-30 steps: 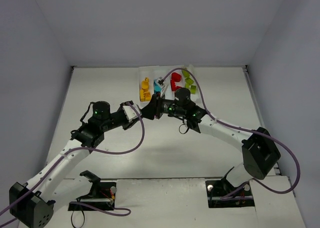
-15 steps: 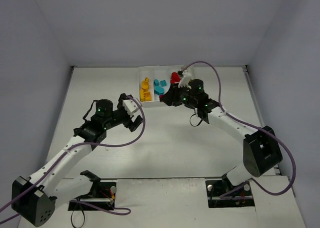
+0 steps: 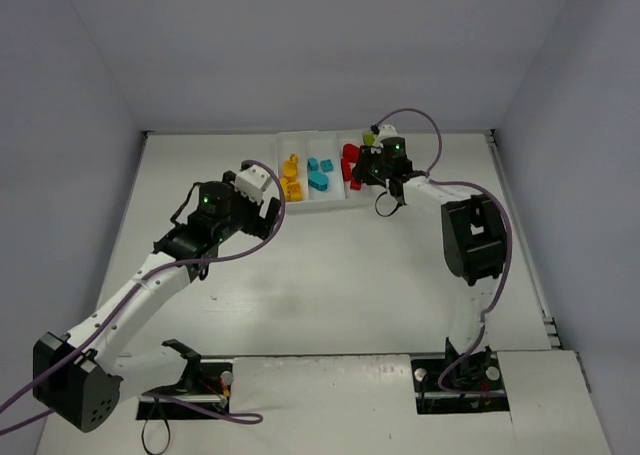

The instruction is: Sort the legos into containers by color

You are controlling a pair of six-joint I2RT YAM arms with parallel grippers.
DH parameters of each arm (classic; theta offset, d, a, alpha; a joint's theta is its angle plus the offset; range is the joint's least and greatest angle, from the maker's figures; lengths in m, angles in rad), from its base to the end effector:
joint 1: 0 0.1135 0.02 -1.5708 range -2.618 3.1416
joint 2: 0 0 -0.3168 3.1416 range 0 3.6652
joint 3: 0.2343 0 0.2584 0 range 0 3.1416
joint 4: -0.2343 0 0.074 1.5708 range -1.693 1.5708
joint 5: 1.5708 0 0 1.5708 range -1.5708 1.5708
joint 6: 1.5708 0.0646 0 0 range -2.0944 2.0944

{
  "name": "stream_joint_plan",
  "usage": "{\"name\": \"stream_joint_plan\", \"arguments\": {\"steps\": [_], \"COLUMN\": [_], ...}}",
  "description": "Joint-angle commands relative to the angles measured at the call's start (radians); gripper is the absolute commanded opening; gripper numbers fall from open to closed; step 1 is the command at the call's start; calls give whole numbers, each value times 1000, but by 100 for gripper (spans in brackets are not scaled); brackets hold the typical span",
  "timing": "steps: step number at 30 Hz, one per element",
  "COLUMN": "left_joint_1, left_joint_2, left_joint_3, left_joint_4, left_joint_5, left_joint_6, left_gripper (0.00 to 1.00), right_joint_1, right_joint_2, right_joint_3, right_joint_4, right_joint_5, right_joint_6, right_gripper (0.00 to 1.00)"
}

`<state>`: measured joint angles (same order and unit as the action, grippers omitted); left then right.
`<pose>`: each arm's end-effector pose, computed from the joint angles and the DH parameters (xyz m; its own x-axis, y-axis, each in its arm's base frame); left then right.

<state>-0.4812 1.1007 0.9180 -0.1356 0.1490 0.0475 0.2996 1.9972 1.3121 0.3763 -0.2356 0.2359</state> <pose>0.2309 -0.1314 0.3661 -0.2494 0.1832 -0.9509 0.5952 0.8036 -0.0013 0.4866 0.1661 0.2478 -0.3991 0.1146 -0.9097 -0.4178 0.8605 0.2916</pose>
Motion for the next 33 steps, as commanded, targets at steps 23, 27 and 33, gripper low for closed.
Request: {"name": "stream_joint_plan", "arguments": {"steps": [23, 27, 33], "left_joint_1": [81, 84, 92], "left_joint_2": [50, 51, 31], "left_joint_3": [102, 104, 104], "left_joint_4": [-50, -52, -56], "left_joint_5": [-65, -60, -98], "left_joint_6": [-132, -139, -175], "left_gripper": [77, 77, 77], "right_joint_1": [-25, -25, -25], "right_joint_2": [201, 97, -179], "right_joint_3": [352, 277, 130], "right_joint_4": [32, 49, 41], "right_joint_5": [108, 98, 108], "right_joint_6": [-95, -106, -127], "right_gripper": [46, 57, 64]}}
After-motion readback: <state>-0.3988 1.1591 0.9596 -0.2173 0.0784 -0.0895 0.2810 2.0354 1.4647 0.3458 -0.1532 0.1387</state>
